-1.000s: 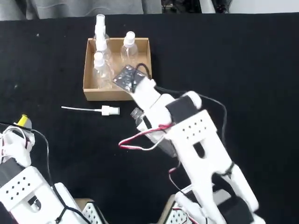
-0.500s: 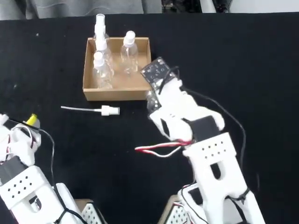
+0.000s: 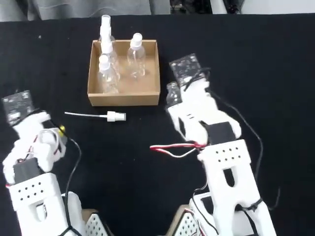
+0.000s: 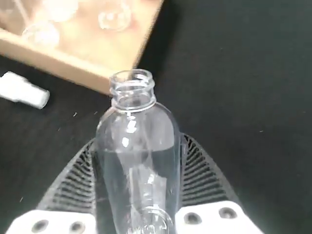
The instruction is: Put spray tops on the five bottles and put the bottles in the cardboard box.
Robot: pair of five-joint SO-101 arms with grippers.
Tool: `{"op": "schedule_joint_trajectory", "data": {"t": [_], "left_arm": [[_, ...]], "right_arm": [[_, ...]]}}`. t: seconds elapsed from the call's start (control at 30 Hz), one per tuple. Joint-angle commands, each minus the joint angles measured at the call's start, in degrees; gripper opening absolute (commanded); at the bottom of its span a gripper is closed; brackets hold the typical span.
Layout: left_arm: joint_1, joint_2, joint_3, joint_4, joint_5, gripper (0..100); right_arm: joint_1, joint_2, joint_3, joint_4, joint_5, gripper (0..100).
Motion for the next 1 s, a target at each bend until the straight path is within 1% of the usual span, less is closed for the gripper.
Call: {"op": "schedule_joint_trajectory", "data": {"t": [0.0, 0.13, 0.27, 0.4, 0.53, 0.63, 0.77, 0.97], "left_arm": [[4.7, -0.44, -2.77, 2.11, -3.6, 20], [6.2, -0.35, -8.75, 8.53, -5.54, 19], [6.99, -0.26, -14.9, 13.98, -8.44, 19], [11.74, -0.26, -18.33, 19.34, -15.03, 18], [16.22, 1.05, -21.05, 23.56, -20.13, 15], [18.07, 6.51, -24.13, 25.41, -22.42, 15], [20.18, 17.49, -30.29, 27.69, -24.88, 15], [25.63, 29.27, -37.85, 31.91, -34.46, 15]], "right_arm": [[3.96, -2.86, 1.63, -5.19, -0.62, 1.1], [5.71, -2.77, 4.26, -9.85, -2.46, 1.1], [6.95, -2.42, 5.41, -12.31, -2.99, 1.1], [6.95, -2.42, 5.93, -13.01, -2.99, 1.2], [7.91, -2.42, 5.93, -13.01, -2.99, 1.2], [10.55, -2.42, 5.49, -13.1, -4.4, 1.2], [13.36, -2.42, 5.85, -15.12, -6.33, 1.3], [16.53, -2.33, 5.93, -16.62, -8.35, 1.4]]}}
